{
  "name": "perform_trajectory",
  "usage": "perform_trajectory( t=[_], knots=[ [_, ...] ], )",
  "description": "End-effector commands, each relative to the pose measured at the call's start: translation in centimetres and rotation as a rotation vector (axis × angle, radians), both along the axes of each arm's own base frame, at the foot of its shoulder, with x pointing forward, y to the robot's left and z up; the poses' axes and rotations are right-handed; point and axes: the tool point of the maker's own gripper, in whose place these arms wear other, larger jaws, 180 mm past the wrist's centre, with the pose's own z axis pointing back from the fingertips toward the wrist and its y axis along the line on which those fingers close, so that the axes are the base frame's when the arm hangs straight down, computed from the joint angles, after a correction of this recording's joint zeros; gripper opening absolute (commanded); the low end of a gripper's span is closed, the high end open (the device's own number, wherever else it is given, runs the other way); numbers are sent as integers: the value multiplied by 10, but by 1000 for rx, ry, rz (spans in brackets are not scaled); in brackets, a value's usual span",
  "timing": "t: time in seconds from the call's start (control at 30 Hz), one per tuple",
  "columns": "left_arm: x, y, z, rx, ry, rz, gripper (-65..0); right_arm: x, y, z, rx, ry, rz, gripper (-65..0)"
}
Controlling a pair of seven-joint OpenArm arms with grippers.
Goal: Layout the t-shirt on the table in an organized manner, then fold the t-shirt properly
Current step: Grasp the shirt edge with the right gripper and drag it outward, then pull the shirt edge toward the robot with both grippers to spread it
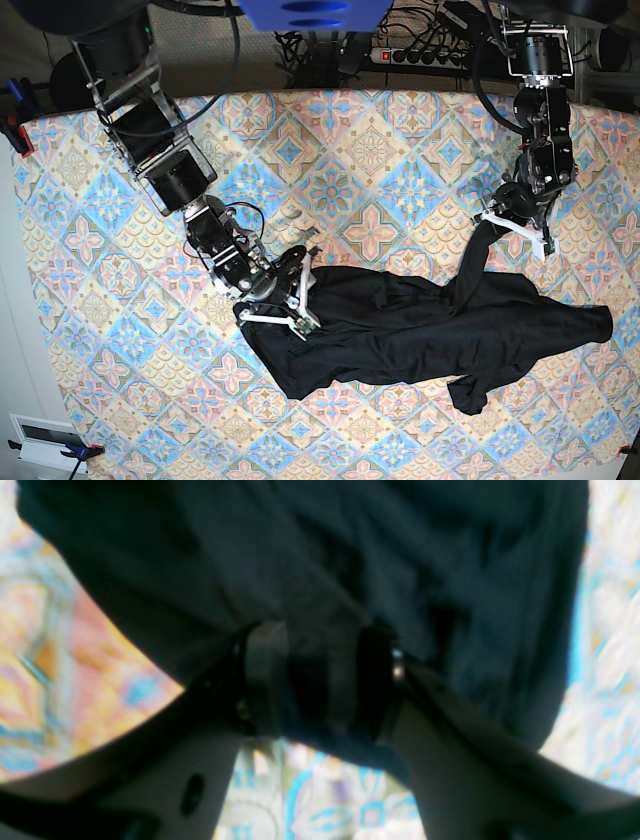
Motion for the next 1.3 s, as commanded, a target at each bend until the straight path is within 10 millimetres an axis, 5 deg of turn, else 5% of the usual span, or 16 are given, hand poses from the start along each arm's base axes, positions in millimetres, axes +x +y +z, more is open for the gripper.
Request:
perform_trajectory(
  t=[0.0, 0.17, 0.33, 0.63, 1.07, 1.27],
  knots=[
    [10, 5, 14, 17, -47, -1, -386, 16, 3, 19, 19, -51, 0, -442],
    [10, 4, 14, 17, -46, -3, -386, 16, -3, 19, 13, -55, -1, -514],
    [11, 4, 14, 17, -48, -3, -386, 22, -5, 51, 31, -145, 30, -650],
    [11, 4, 14, 17, -48, -3, -387, -23, -22, 64, 48, -158, 30, -650],
    [-3, 16, 16, 106, -24, -181, -447, -103, -101, 65, 52, -160, -90, -650],
    [-12, -14, -3, 132, 42, -365, -522, -110, -126, 65, 52, -162, -164, -650]
  ],
)
